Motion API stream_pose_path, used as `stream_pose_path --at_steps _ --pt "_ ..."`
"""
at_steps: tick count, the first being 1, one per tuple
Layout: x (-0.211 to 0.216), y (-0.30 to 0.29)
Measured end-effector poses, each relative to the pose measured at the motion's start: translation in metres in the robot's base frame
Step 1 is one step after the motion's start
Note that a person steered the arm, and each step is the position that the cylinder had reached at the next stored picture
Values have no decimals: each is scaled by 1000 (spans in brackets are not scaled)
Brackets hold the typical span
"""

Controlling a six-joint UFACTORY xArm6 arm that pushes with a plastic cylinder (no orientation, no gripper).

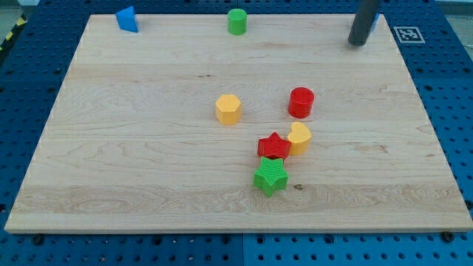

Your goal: Move your arm towards bottom right

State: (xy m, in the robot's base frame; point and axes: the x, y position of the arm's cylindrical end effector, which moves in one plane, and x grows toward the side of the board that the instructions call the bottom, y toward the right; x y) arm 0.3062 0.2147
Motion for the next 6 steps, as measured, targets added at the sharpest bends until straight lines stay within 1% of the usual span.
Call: stream_pose_path --at_steps 1,2,3,4,5,6 --pt "85 -1" --pt "111 -1" --pt "112 -1" --pt "153 -1" --pt "214 -23" --pt "246 -54"
